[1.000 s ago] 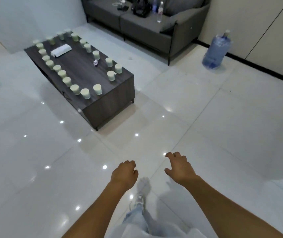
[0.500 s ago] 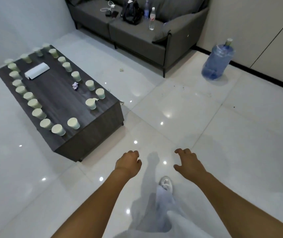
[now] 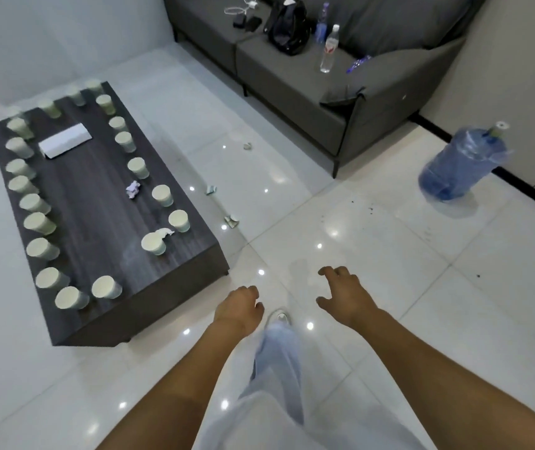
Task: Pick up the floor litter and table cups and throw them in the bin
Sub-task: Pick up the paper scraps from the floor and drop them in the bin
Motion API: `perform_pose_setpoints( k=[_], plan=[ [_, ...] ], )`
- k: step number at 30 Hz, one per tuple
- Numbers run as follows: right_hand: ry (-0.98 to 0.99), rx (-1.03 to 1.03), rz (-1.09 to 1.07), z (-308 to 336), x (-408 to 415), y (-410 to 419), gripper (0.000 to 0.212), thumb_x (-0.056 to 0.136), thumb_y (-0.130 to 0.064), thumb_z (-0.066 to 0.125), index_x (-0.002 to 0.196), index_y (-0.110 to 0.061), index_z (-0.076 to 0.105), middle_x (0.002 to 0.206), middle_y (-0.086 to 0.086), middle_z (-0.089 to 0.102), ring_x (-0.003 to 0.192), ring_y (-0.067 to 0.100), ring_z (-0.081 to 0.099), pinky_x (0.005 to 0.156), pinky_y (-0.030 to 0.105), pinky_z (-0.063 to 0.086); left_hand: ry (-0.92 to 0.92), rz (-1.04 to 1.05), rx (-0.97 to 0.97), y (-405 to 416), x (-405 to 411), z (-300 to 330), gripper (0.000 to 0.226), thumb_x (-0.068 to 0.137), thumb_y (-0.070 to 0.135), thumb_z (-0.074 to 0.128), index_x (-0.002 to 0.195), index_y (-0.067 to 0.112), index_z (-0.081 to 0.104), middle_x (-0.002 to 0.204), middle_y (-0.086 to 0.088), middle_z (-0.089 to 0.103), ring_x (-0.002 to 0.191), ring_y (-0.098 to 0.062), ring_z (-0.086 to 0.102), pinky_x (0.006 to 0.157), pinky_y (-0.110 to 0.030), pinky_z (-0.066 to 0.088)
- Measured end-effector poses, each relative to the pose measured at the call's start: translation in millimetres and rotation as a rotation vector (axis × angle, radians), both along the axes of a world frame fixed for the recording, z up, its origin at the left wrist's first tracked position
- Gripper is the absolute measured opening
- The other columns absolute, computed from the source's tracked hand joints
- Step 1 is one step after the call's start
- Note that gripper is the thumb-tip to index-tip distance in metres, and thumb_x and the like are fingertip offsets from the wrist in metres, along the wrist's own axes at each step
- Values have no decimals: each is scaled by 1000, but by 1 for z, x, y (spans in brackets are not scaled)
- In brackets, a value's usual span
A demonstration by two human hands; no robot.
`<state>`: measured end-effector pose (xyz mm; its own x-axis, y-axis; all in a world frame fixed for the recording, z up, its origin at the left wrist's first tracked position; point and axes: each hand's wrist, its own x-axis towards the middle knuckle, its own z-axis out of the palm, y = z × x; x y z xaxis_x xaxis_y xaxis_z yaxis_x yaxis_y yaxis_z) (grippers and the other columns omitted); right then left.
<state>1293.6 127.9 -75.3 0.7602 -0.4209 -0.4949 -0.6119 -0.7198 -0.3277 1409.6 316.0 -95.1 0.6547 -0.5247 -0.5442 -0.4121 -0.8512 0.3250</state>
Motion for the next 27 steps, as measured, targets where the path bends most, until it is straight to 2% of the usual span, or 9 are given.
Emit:
perform_pose_setpoints(
  k=[7,13,22,27],
  plan=[
    [1,6,3,6,123,-110,58,91,-29,59,142,-20,34,137,9,39,120,27,42,93,38,47,2,22,-20,-110,134,10,34,97,28,42,126,12,52,126,-8,56,111,-26,56,93,-36,48],
    [38,16,52,3,220,-189,58,90,-29,60,142,-21,34,137,8,38,119,27,43,92,37,47,1,84,-12,-175,224,12,31,97,29,42,120,12,54,121,-8,57,109,-26,55,89,-36,48],
    [69,-25,284,-7,406,-325,56,89,-27,61,140,-21,36,136,8,39,120,27,43,91,37,48,67,415,-4,-265,352,-8,33,96,28,43,123,13,54,124,-9,57,111,-27,56,88,-32,45],
    [97,-65,473,-1,514,-359,56,90,-27,60,140,-21,35,135,8,39,120,26,42,85,37,48,69,617,-21,-289,399,-10,33,96,28,45,123,12,54,127,-10,56,112,-27,55,87,-32,42]
  ],
)
